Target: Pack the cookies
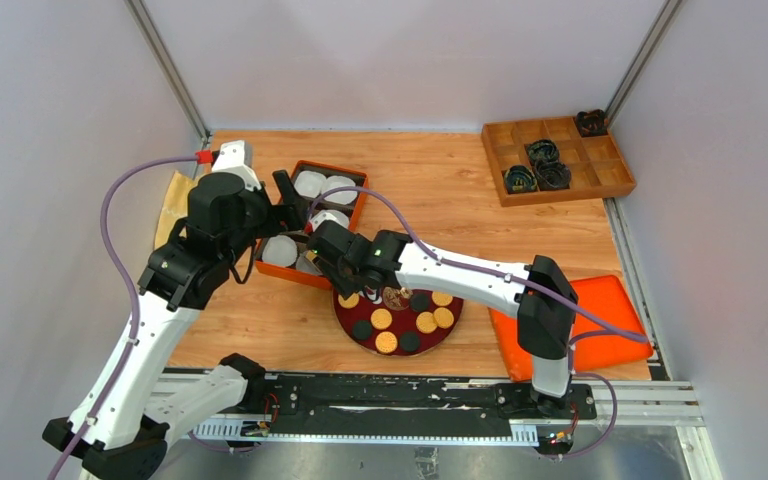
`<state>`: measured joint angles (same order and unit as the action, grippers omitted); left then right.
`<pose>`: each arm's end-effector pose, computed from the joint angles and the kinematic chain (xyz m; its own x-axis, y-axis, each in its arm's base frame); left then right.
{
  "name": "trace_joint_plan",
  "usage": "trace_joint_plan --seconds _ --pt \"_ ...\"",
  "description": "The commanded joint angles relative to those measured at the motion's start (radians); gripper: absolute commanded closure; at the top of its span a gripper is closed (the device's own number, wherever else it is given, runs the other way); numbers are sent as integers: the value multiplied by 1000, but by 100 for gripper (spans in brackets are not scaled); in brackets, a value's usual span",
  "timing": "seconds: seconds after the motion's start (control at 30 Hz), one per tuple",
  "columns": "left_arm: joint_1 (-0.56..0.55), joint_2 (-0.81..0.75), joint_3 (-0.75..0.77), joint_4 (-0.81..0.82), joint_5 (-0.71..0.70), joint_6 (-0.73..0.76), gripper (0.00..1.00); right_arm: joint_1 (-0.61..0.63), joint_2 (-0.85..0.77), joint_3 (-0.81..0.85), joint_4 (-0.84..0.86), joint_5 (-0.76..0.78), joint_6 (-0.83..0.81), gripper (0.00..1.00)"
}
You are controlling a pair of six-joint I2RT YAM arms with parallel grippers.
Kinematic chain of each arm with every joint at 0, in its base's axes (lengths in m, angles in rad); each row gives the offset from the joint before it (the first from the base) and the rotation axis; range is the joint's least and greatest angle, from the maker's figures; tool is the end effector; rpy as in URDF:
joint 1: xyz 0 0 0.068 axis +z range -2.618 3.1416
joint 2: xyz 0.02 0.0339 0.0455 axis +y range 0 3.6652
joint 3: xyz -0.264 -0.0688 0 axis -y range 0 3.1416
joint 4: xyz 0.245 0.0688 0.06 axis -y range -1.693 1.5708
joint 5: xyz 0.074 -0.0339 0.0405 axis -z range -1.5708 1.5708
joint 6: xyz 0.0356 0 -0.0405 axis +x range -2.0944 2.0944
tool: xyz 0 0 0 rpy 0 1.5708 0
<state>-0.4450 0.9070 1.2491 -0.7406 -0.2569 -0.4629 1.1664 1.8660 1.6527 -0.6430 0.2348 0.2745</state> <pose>0.1555 -0.0641 0.4181 -0.4049 -0.2854 -0.8687 0.0270 0.9459 -0.3233 0.1729 0.3830 0.2908 -0.5122 -0.5268 -0.6783 -0.7223 0.6915 0.0084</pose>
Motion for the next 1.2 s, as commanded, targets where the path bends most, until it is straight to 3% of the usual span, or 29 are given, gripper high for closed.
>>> trace_joint_plan --seconds 0.0,0.1,0.3,0.53,0.83,1.17 --pt "8 6 -7 -2 11 10 0 -10 16 27 13 -11 -15 63" --pt "8 6 -4 -3 22 12 0 -10 16 32 13 -10 -13 52" --pt "8 6 1 -1 39 21 0 -10 1 35 13 21 -15 44" --pt "8 2 7 0 53 21 0 -7 -120 -30 3 97 13 50" --pt "8 18 -4 31 106 7 0 -7 -475 -295 -9 144 98 56" --pt "8 63 -52 83 203 -7 0 -7 -652 -572 -164 183 304 56"
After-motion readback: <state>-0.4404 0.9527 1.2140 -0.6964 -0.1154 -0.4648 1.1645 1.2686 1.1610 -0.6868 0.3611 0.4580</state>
